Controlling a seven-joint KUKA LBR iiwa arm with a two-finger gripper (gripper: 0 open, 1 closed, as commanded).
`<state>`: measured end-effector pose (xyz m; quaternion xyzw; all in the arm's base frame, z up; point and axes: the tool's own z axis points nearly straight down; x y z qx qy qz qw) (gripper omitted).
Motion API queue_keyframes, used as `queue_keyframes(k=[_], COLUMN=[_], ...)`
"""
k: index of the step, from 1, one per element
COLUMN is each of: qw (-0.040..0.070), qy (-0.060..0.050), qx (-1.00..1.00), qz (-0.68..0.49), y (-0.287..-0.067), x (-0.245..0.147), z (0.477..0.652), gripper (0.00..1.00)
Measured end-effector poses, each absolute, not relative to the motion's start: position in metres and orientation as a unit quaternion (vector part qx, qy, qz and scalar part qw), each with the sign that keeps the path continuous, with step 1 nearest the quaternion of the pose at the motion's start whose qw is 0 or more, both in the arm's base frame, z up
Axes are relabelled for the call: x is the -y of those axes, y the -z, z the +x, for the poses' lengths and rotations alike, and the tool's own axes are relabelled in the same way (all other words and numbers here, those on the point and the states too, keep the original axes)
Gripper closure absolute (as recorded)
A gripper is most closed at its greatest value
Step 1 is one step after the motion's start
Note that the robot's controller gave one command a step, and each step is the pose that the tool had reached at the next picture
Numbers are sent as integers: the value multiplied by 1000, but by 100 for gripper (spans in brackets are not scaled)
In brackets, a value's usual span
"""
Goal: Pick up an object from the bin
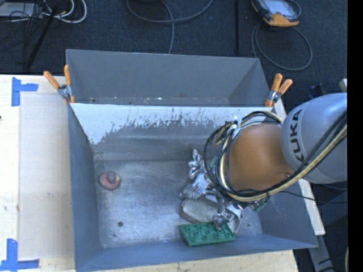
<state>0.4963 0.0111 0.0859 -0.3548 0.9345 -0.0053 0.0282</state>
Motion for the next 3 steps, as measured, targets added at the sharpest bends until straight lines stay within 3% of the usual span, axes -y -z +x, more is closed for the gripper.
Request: queue_keyframes(k=[1, 2, 3], qw=[27, 3, 3], qy=[4, 1, 1], qx=[-934, -875, -869], qz=[-355, -483, -494], y=[-86, -181, -235], x=[-13, 95, 99], z=[495, 541, 541], gripper=[100, 100, 100])
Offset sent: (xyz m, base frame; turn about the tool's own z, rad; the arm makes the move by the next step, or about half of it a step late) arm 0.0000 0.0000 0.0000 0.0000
